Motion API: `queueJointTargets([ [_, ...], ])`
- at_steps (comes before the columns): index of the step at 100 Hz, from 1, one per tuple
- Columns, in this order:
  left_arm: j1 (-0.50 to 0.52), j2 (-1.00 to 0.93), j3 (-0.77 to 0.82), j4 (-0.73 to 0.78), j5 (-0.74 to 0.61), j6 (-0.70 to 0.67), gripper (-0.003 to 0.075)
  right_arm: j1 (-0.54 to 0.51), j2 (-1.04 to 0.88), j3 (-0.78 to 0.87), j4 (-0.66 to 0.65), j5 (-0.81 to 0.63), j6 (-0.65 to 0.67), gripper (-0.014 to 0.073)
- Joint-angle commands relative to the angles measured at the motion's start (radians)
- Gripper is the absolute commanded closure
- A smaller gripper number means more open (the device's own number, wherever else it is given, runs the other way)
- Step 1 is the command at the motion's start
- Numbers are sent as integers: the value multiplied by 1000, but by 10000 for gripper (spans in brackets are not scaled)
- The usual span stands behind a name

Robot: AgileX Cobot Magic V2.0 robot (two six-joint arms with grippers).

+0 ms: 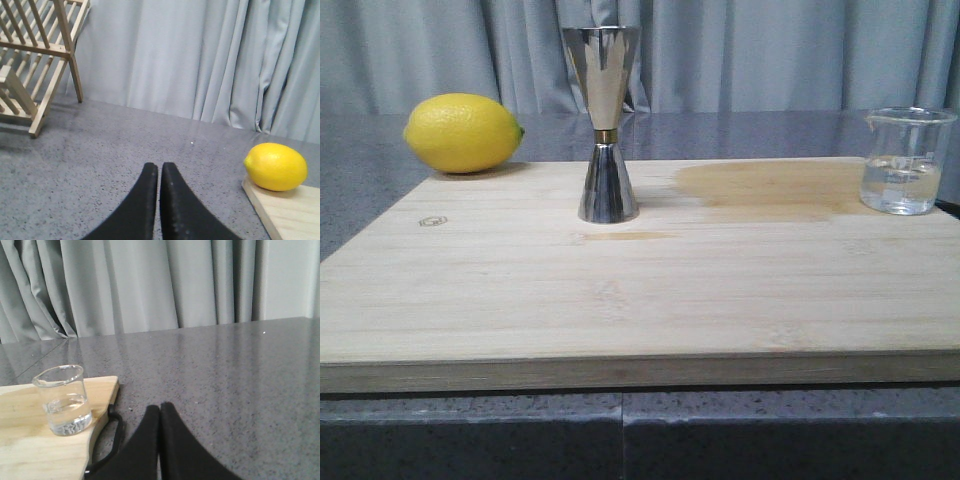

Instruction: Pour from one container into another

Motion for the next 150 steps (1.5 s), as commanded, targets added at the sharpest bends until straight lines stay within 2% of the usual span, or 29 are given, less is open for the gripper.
queueJointTargets([
  [1, -12, -22, -35, -47, 5, -21, 739, -7, -21, -61, 45, -5, 5, 666],
  [9, -13, -13, -98, -49, 101, -21, 739, -7, -6, -122, 46, 63, 5, 666],
  [28, -21, 71, -273, -49, 180, 30, 739, -7, 112, -330, -22, 214, 3, 666],
  [56, -22, 375, -585, -76, 419, 89, 736, -7, 435, -699, -115, 457, 1, 665],
  [63, -22, 448, -646, -127, 434, 162, 700, -7, 511, -772, -126, 486, 1, 664],
  [70, -22, 511, -695, -192, 436, 265, 619, -7, 576, -825, -128, 492, 1, 639],
  [82, -22, 603, -751, -327, 434, 442, 389, -7, 672, -885, -128, 482, 1, 508],
  [87, -22, 639, -762, -379, 431, 499, 266, -7, 702, -897, -128, 471, 1, 405],
  [94, -22, 680, -767, -431, 409, 519, 148, -7, 736, -897, -128, 438, 1, 263],
  [101, -22, 714, -767, -472, 382, 519, 87, -7, 767, -897, -126, 403, 1, 130],
  [108, -22, 743, -768, -519, 354, 519, 80, -7, 796, -897, -107, 376, 1, 36],
  [112, -22, 757, -768, -529, 358, 544, 80, -7, 808, -897, -101, 368, 1, 12],
  [128, -22, 817, -766, -649, 438, 827, 81, -5, 849, -897, -100, 376, 1, 8],
  [150, -22, 903, -708, -1159, 625, 1409, 81, -5, 866, -897, -100, 372, -1, 8],
])
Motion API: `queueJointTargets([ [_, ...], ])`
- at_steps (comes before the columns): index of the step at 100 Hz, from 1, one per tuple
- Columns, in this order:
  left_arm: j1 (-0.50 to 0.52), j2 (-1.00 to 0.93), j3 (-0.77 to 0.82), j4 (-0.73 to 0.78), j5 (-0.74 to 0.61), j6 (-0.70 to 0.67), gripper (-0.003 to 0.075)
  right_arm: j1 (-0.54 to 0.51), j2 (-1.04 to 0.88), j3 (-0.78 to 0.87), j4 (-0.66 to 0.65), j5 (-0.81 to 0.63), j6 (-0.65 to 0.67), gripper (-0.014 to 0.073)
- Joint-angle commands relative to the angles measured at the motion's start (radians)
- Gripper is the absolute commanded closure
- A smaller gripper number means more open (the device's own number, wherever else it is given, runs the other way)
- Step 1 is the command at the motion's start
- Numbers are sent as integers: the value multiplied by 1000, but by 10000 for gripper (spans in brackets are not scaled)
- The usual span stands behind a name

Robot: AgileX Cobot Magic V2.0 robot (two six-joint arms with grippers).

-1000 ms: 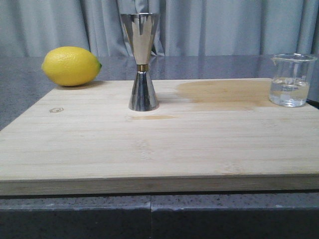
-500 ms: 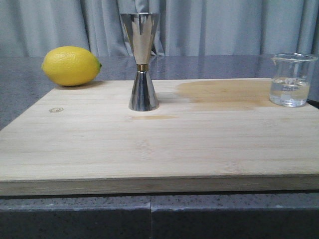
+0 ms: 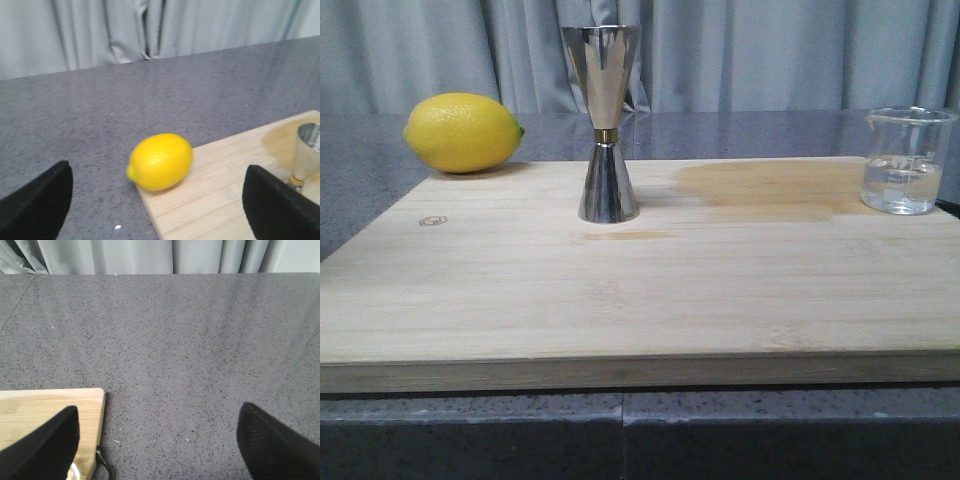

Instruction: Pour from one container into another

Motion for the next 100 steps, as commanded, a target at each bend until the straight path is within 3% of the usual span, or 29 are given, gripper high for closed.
queueJointTargets([
  [1, -9, 25, 7, -262, 76, 281, 81, -5, -2, -33, 0, -82, -9, 8],
  [12, -9, 74, 57, -404, 178, 498, 81, -5, -2, -33, 0, -82, -28, 8],
  [29, -9, 205, 97, -490, 427, 633, 81, -5, -2, -31, 0, -84, -35, 8],
  [64, -9, 513, 97, -631, 712, 934, 81, -2, -2, -31, 0, -80, -35, 8],
  [79, -30, 613, 74, -631, 741, 984, 81, -2, -2, -31, 0, -80, -35, 8],
  [100, -137, 690, -9, -631, 729, 1026, 81, -2, -2, -31, 0, -82, -35, 8],
])
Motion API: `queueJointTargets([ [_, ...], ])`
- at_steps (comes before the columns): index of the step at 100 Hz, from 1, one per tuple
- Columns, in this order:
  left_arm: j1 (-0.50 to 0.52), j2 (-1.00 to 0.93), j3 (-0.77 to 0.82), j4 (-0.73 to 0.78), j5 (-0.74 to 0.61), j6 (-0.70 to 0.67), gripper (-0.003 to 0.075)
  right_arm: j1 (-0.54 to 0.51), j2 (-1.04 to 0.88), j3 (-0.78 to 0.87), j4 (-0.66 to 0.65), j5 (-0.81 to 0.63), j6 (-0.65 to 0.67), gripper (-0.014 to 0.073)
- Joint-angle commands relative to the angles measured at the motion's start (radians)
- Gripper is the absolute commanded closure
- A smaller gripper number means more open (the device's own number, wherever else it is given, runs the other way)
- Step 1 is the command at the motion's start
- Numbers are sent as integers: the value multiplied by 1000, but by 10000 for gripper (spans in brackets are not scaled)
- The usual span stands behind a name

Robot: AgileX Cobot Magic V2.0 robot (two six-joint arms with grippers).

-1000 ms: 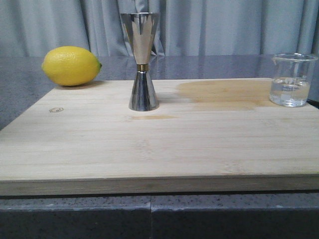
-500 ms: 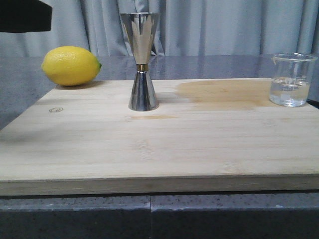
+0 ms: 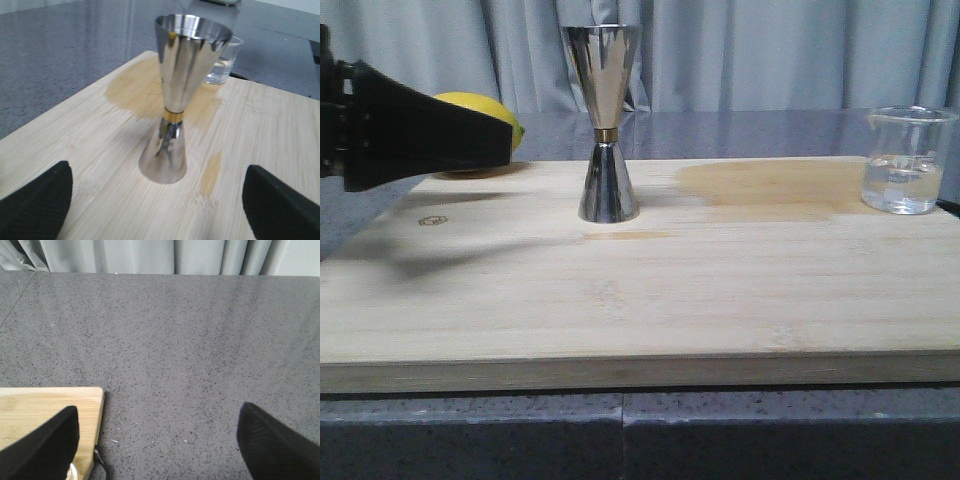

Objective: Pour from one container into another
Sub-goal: 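Move the left gripper to the steel jigger and close around its waist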

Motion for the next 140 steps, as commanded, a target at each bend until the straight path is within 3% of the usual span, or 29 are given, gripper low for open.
queueJointTargets([
  [1, -49, -2, -63, -79, 108, 14, 81, -2, -3, -31, 0, -82, -11, 8],
  [56, -200, 147, -249, -79, 104, 16, 83, -2, -3, -31, 0, -82, -11, 9],
  [99, -220, 147, -258, -79, 91, 16, 297, -2, -3, -31, 0, -95, -11, 9],
  [140, -220, 147, -258, -79, 44, 16, 314, -2, -3, -31, 0, -95, -11, 9],
])
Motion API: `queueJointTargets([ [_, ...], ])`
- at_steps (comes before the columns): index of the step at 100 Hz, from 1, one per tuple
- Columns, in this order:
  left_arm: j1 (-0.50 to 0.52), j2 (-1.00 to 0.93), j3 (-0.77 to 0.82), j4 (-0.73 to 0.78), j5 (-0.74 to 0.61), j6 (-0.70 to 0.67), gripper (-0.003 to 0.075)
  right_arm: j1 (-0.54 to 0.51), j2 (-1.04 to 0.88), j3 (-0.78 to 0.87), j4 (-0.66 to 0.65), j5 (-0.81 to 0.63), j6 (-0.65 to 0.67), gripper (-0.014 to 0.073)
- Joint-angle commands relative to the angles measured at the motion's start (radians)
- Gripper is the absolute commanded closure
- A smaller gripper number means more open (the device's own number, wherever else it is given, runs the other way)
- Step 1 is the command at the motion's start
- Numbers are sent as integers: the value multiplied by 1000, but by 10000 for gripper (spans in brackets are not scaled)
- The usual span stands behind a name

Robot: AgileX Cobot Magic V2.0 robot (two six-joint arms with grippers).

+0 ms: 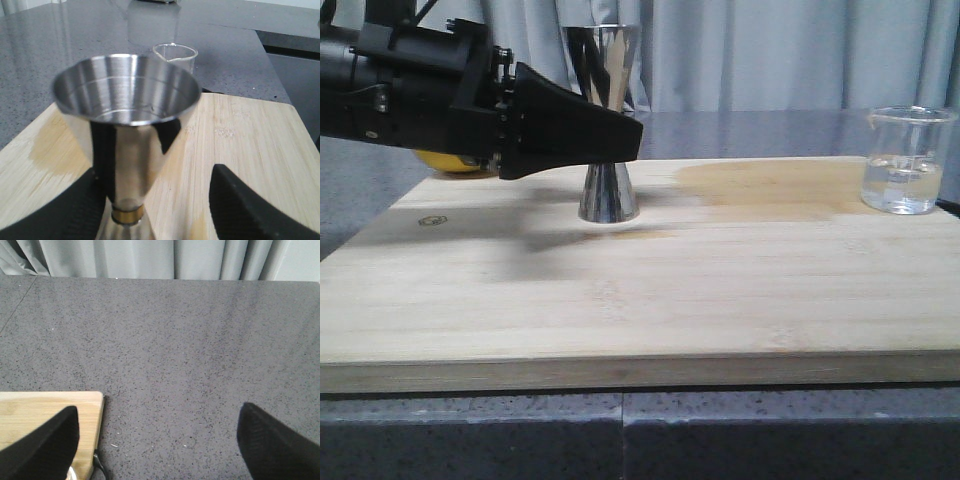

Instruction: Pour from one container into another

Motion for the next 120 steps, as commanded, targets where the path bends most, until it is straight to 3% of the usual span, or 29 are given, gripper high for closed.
queueJointTargets([
  [1, -11, -37, -26, -77, 45, 0, 314, -2, -3, -31, 0, -80, -9, 9],
  [21, -11, -37, -26, -77, 27, 0, 316, -2, -3, -31, 0, -80, -9, 9],
  [59, -11, -37, -26, -77, 8, 0, 453, -2, -3, -31, 0, -80, -9, 9],
  [120, -11, -37, -26, -77, 1, 0, 536, -2, -3, -31, 0, -80, -9, 9],
])
